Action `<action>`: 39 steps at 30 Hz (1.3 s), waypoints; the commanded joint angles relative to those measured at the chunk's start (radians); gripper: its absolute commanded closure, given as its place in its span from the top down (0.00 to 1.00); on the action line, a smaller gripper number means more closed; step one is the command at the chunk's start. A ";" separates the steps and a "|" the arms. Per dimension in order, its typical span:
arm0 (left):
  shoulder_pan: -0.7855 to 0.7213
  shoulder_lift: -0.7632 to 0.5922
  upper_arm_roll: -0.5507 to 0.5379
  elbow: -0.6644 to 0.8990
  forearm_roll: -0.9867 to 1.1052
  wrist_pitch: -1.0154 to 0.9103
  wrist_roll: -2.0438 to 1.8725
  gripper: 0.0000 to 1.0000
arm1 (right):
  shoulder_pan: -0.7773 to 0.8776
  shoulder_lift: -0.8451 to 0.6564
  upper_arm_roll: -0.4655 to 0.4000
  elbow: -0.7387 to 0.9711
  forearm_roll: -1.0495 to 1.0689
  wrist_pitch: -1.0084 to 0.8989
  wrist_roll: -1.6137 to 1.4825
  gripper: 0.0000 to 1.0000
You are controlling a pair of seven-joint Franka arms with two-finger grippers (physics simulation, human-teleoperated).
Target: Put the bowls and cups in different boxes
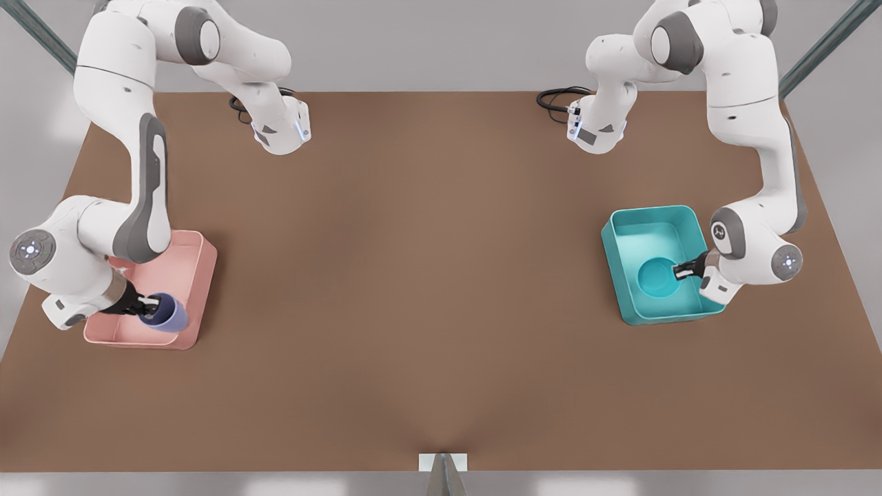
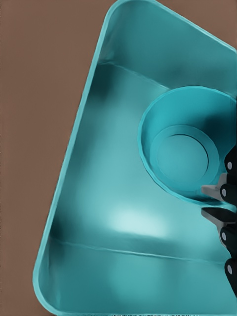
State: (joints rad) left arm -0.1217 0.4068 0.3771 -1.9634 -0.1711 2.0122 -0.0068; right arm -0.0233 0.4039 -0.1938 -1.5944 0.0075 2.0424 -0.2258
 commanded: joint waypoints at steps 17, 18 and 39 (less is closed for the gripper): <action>-0.001 -0.135 -0.314 0.765 0.151 -0.799 -0.029 1.00 | -0.156 0.271 0.001 0.067 0.075 0.056 -0.521 0.21; -0.001 -0.135 -0.316 0.765 0.150 -0.802 -0.030 1.00 | -0.156 0.273 0.001 0.067 0.074 0.056 -0.521 0.43; 0.001 -0.135 -0.314 0.765 0.150 -0.817 -0.032 1.00 | 0.097 0.053 0.016 0.307 0.065 -0.626 -0.121 1.00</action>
State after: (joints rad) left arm -0.1210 0.2727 0.0621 -1.1985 -0.0221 1.2058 -0.0278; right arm 0.0474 0.4606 -0.1760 -1.3230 0.0921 1.7244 -0.6241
